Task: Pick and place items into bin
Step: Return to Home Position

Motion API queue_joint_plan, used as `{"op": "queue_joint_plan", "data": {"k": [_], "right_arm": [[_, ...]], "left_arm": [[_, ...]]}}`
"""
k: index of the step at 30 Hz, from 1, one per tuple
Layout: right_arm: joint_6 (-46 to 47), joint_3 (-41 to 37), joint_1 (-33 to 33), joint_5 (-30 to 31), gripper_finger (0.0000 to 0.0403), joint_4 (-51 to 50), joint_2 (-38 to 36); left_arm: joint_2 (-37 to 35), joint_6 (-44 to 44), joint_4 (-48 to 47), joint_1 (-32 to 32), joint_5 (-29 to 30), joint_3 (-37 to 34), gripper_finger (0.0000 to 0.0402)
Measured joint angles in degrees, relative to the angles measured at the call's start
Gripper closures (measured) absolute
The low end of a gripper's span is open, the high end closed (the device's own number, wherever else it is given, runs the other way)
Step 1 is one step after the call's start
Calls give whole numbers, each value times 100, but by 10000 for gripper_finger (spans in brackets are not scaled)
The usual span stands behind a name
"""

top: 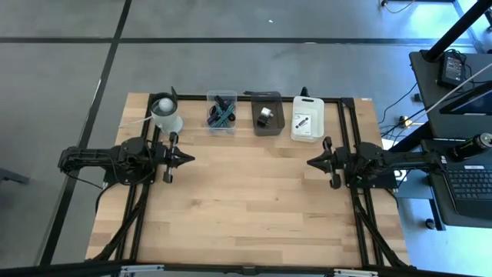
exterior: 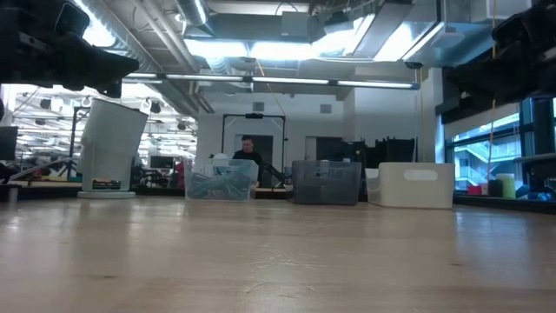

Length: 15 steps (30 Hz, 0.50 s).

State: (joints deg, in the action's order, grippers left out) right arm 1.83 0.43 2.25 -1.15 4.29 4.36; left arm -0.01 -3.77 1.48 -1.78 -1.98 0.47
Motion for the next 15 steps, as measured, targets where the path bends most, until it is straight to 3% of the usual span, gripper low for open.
{"op": "queue_joint_plan", "data": {"k": [4, 15], "right_arm": [[-633, 0, 1, 1, 380, -97, -1], [-1278, 2, 1, -43, 380, -298, 0]], "left_arm": [[0, 0, 0, 0, 0, 0, 400], [0, 0, 0, 0, 2, 0, 400]]}}
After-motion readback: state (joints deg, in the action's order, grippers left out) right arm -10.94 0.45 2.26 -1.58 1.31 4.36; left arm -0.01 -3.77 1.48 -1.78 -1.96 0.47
